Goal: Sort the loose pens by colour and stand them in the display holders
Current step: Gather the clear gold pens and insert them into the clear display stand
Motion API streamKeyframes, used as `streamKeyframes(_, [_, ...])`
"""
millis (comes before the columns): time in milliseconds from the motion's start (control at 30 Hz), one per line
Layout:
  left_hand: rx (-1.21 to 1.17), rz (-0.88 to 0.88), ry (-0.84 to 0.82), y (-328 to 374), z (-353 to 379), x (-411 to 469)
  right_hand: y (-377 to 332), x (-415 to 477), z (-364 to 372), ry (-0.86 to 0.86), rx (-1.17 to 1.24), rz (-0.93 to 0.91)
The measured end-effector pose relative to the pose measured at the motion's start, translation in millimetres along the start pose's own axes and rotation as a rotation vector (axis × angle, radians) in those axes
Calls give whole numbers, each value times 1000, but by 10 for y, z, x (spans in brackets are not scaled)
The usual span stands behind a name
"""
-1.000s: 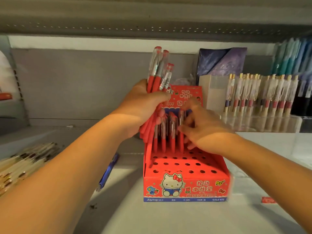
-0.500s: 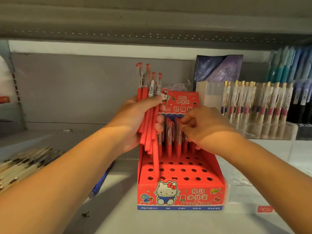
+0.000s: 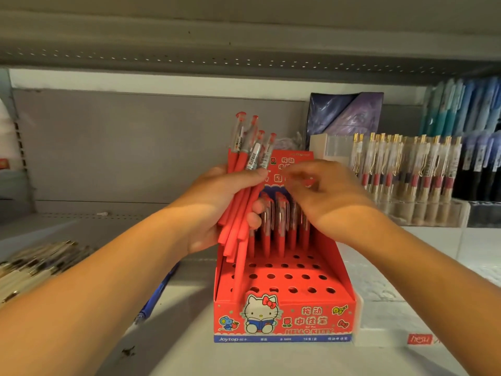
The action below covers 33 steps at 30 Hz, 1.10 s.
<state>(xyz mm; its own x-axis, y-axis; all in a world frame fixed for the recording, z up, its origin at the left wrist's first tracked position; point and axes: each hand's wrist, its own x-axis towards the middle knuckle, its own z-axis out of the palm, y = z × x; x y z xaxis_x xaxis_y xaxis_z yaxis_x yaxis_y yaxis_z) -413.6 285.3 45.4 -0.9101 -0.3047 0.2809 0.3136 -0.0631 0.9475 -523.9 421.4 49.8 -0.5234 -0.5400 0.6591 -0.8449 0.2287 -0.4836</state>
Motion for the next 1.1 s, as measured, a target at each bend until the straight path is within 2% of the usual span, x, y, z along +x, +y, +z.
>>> streamKeyframes(67, [-44,32,-25,-37,29,0,-97,-21,5,7,453,98])
streamKeyframes(133, [-87,40,-52,-66,59,-4,-160,-42,14,-16,689,165])
streamKeyframes(267, [-79,11,-115,-94,83,-45,-163,-50,85,-55,781,268])
streamKeyframes(400, [13,16,-82,-110,94,-63,-133,-35,111,-54,836,305])
streamKeyframes(600, [18,21,32,-98,77,-29,-160,-45,-3,114,1102,248])
streamKeyframes(767, [47,61,93,-44,33,-13,-184,-69,-117,207,923,55])
streamKeyframes(933, [149,86,129,-17,6,7,-123,-25,-163,272,743,35])
streamKeyframes(1000, [156,97,133,-13,2,12,-46,6,-152,284,528,54])
streamKeyframes(1100, [95,111,95,-20,8,9,45,-9,-112,209,176,34])
